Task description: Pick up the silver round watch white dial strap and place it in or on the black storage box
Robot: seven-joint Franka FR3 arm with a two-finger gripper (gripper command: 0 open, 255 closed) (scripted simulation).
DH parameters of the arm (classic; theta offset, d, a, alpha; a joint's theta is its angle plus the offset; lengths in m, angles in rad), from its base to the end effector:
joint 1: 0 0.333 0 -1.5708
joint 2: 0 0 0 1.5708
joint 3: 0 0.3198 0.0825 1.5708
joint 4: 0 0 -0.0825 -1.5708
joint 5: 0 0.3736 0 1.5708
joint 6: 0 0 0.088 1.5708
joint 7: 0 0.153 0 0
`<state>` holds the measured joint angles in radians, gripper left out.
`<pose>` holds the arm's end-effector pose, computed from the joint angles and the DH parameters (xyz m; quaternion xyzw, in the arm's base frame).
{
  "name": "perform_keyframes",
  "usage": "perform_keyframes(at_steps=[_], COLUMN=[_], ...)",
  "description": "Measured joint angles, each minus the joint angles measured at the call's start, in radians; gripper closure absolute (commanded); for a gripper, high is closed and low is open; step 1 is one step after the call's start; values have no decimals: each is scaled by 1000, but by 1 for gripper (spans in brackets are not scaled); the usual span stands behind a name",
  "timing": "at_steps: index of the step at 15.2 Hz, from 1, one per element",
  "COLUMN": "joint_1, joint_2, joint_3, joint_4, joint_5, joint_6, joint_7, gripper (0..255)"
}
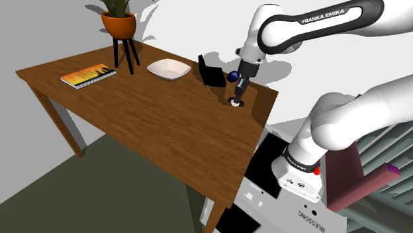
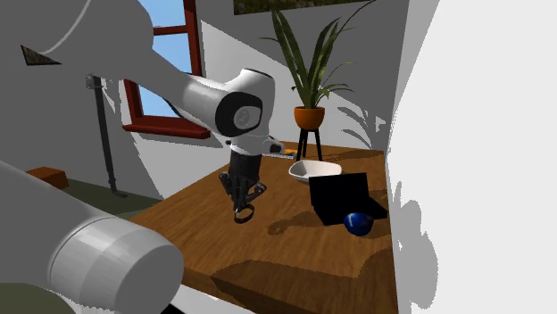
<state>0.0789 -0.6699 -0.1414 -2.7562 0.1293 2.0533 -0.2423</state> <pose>0.3154 -0.0009 0.3668 -0.9920 -0.0742 0.0063 0.1021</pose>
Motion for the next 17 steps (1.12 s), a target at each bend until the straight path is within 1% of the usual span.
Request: perform_keyframes(at_steps=[7,17], joint_1=[-5,-4], joint_2=[-39,-57], joint_3=[5,11], joint_4=[71,193], joint_5=[-7,-10], joint_6=[-109,-247], joint_7=[18,42], gripper=[255,255])
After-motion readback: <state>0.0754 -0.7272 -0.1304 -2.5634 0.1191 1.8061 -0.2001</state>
